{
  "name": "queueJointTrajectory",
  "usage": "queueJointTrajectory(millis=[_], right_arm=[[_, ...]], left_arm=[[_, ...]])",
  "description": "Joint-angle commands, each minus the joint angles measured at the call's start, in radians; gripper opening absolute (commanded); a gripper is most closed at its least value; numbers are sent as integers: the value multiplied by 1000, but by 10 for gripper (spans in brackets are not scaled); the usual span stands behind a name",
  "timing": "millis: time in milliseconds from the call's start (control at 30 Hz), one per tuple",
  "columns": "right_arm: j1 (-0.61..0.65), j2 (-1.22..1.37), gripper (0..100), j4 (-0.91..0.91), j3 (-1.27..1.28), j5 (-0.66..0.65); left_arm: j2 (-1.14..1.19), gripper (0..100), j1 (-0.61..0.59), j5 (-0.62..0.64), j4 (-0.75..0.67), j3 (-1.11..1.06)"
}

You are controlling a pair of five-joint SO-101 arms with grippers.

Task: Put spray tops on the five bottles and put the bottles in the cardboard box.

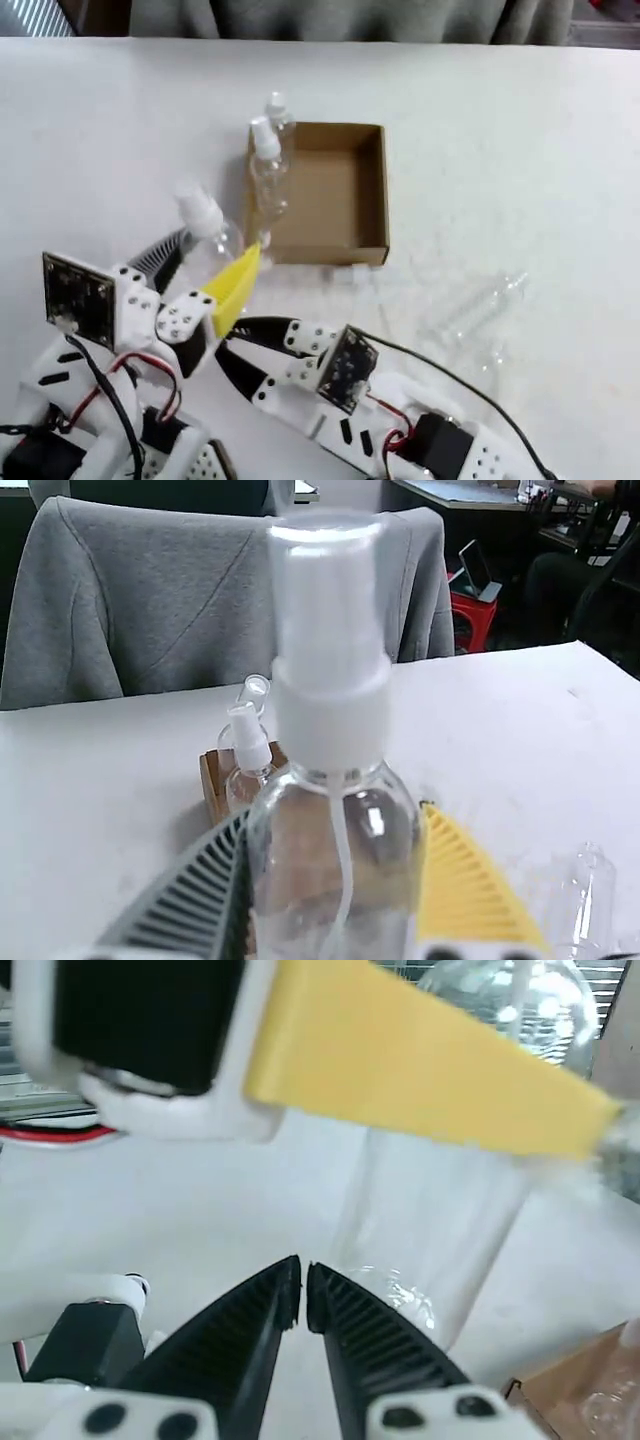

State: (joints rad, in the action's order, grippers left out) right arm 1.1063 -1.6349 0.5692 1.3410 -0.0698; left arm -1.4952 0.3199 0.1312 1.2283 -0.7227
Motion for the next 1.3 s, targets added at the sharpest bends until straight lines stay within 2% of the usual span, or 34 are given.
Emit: queueJointTrajectory(millis=[0, 133, 367, 533, 1033, 1167, 1267], right_arm=[[-35, -2, 15, -24, -11, 8], [-39, -2, 15, -51, 2, 8], [-70, -2, 15, -237, 110, 8], [-102, -4, 15, -274, 118, 8], [-140, -12, 15, -255, 130, 8], [-140, -12, 15, -170, 141, 0], [-143, -12, 15, -51, 141, -2]], left_arm=[[12, 20, 15, -8, 34, 75], [12, 20, 15, -6, 48, 101], [12, 20, 88, -12, 109, 110], [12, 20, 93, -12, 118, 110], [12, 20, 88, -14, 118, 103], [12, 20, 87, -14, 97, 80], [13, 20, 85, -14, 11, 9]])
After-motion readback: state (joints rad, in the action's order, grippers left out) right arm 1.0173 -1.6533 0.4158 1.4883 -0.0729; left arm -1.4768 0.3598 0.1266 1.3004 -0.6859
